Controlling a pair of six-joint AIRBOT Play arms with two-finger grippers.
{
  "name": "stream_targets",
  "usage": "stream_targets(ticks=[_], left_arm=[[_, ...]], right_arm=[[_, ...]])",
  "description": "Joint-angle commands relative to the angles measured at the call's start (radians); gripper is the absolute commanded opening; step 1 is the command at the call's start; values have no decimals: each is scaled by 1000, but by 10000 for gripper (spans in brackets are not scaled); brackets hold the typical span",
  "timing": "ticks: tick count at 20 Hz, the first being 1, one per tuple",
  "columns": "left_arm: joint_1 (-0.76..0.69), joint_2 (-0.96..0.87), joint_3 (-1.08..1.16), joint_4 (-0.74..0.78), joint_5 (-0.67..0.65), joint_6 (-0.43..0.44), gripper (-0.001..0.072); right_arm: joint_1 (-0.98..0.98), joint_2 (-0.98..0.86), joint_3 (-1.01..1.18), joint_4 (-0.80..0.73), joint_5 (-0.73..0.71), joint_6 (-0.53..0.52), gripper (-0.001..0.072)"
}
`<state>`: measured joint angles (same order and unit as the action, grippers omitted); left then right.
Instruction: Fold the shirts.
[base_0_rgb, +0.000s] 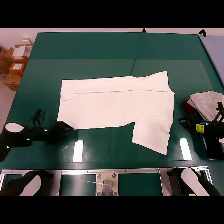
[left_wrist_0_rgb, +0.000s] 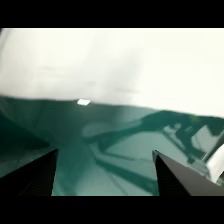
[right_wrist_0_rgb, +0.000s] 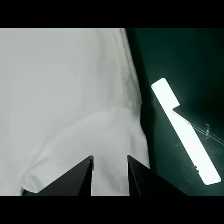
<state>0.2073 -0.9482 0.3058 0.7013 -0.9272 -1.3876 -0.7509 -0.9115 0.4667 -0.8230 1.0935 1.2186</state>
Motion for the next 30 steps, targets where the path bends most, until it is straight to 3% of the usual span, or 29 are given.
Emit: stream_targets(ticks=[1, 4, 8, 10, 11, 13, 20, 22, 23, 25, 28, 30], left_arm=[[-101, 18, -68, -174, 404, -20, 703], [-186, 18, -68, -290, 564, -27, 702], [-237, 18, -68, -317, 604, -52, 683], [-237, 18, -68, -348, 573, -51, 81], [-237, 18, -68, -346, 553, -46, 34], [-237, 18, -68, -346, 520, -44, 34], [-237, 18, -68, -346, 500, -44, 25], [-237, 18, -68, -346, 501, -44, 25], [-237, 18, -68, -346, 500, -44, 25], [-236, 24, -64, -342, 490, -43, 24], [-196, 24, 1, -238, 355, -24, 23], [-135, 24, 51, -88, 201, -77, 23]], right_arm=[[3, 19, -56, 3, -40, 3, 275], [16, 19, -67, 3, -48, 2, 276], [16, 19, -67, 3, -50, 5, 320], [16, 19, -76, -6, -44, 20, 383], [16, 19, -89, -18, -43, 35, 385], [15, 16, -118, -53, -47, 65, 432], [35, -134, -138, -47, -27, 68, 417], [80, -175, -138, -4, -27, 13, 336], [108, -187, -138, 29, -27, -16, 255], [139, -186, -129, 60, -19, -53, 21], [124, -148, -75, 35, 10, -35, 17], [100, -80, -34, -36, 28, 56, 17]])
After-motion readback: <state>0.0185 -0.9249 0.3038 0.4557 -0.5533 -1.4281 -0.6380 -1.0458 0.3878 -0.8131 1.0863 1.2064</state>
